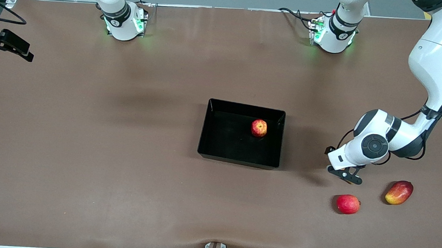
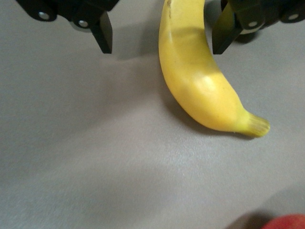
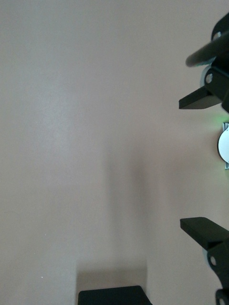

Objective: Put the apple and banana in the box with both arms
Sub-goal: 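Move the left gripper to the yellow banana and grasp it, then carry the banana over the black box with the left gripper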

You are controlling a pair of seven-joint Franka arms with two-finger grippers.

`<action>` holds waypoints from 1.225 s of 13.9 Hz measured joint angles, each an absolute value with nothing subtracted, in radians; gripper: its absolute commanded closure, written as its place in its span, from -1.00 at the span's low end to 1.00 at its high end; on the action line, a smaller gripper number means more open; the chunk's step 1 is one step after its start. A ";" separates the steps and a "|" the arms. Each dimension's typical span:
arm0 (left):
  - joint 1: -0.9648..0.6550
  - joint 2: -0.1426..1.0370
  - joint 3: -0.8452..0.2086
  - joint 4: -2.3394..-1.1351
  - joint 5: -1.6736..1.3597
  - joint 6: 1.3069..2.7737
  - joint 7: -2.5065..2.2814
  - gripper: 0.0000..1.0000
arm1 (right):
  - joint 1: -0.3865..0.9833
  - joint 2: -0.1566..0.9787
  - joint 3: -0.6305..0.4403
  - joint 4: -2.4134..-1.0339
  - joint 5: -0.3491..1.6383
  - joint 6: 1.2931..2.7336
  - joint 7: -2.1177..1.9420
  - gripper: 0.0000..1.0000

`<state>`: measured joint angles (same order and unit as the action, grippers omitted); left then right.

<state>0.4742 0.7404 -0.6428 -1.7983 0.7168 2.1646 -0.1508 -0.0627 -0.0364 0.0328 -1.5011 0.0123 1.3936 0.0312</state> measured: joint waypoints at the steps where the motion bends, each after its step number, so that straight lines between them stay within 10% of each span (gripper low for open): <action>1: 0.477 0.740 -0.640 -1.804 0.717 2.165 -0.151 -0.40 | -0.063 -0.036 0.033 -1.501 0.012 1.394 0.026 -1.00; 4: 0.486 0.740 -0.637 -1.817 0.717 2.165 -0.151 0.70 | -0.063 -0.036 0.033 -1.502 0.012 1.394 -0.025 -1.00; 6: 0.488 0.739 -0.638 -1.817 0.717 2.167 -0.151 1.00 | -0.063 -0.037 0.033 -1.501 0.012 1.394 -0.033 -1.00; 17: 0.473 0.602 -0.974 -1.652 0.553 1.894 -0.281 1.00 | -0.065 -0.032 0.028 -1.502 0.012 1.389 -0.036 -1.00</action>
